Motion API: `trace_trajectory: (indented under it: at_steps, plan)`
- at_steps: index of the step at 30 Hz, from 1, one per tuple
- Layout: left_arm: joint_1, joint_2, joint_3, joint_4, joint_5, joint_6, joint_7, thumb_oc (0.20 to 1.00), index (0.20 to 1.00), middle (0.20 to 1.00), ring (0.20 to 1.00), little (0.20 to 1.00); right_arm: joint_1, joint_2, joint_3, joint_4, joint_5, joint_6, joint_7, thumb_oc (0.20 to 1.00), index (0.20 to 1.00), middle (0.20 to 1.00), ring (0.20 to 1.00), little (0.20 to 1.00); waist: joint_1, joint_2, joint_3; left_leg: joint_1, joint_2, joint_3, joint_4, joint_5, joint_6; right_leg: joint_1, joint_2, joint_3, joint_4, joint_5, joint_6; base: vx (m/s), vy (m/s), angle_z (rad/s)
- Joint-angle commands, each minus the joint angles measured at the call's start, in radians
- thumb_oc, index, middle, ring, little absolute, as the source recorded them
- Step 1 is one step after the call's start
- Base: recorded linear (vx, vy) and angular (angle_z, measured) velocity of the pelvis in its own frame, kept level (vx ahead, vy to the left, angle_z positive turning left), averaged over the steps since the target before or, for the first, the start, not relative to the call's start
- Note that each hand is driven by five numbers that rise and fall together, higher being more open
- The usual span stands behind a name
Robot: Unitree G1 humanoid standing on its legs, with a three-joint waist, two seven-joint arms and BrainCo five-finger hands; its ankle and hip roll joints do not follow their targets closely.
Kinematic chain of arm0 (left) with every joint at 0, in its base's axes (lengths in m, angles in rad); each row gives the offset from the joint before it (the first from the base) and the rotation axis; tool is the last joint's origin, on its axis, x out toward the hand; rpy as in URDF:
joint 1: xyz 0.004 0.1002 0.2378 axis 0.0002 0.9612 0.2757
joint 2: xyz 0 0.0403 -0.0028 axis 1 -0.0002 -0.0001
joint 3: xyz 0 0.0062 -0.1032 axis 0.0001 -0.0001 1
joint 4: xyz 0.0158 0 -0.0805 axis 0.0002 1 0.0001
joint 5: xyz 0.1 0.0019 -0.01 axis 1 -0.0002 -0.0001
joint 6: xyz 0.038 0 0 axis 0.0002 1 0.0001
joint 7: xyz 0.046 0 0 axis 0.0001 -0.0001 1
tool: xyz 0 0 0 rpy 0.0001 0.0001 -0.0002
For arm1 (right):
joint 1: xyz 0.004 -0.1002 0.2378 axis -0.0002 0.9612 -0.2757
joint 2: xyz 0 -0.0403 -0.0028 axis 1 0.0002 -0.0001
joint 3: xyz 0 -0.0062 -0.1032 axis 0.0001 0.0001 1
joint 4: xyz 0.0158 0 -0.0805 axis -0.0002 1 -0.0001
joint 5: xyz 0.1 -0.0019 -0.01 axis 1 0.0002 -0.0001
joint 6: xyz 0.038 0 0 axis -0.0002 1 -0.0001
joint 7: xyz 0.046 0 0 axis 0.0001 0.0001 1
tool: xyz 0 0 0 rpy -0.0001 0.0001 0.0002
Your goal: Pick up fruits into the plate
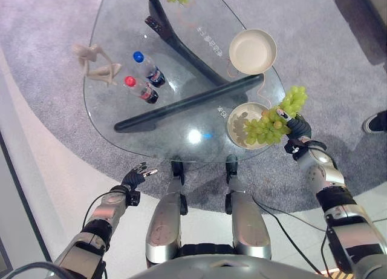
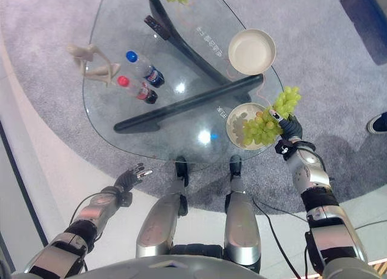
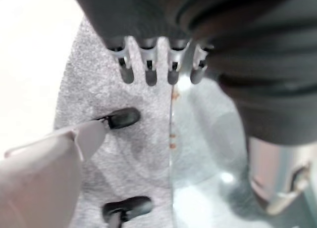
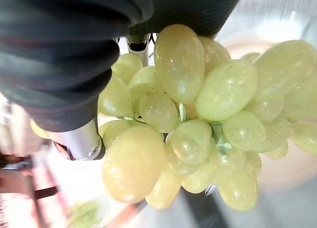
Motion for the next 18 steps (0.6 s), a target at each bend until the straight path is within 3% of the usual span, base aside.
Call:
trace_trajectory:
  at_steps: [1, 9, 18]
  plan:
    - [0.016, 0.003, -0.019, 0.043, -0.023, -0.036, 0.002, 1.000, 1.000, 1.000, 1.000, 1.000, -0.058, -0.062, 0.013, -0.050, -0.097, -0.033, -0.040, 0.200, 0.200, 0.200, 0.200, 0.200, 0.002, -0.024, -0.037, -0.057, -0.071, -0.044, 0.159, -0.143, 0.038, -0.071, -0.001, -0.012, 0.140, -0.052, -0.004, -0.07, -0.012, -0.11]
    - [-0.030, 0.016, -0.056, 0.017, -0.034, -0.028, 0.007, 1.000, 1.000, 1.000, 1.000, 1.000, -0.224, -0.116, 0.092, 0.050, -0.212, 0.052, -0.113, 0.200, 0.200, 0.200, 0.200, 0.200, 0.020, 0.001, -0.037, -0.216, -0.091, -0.048, 0.220, -0.135, 0.039, -0.232, -0.016, -0.031, 0.205, -0.052, -0.006, -0.06, -0.014, -0.07]
    - [-0.036, 0.001, -0.097, -0.010, -0.054, -0.036, 0.020, 1.000, 1.000, 1.000, 1.000, 1.000, -0.303, -0.127, 0.148, 0.134, -0.291, 0.086, -0.128, 0.200, 0.200, 0.200, 0.200, 0.200, 0.037, 0.035, -0.037, -0.305, -0.110, -0.056, 0.244, -0.123, 0.044, -0.333, -0.025, -0.042, 0.251, -0.055, -0.008, -0.04, 0.021, 0.03]
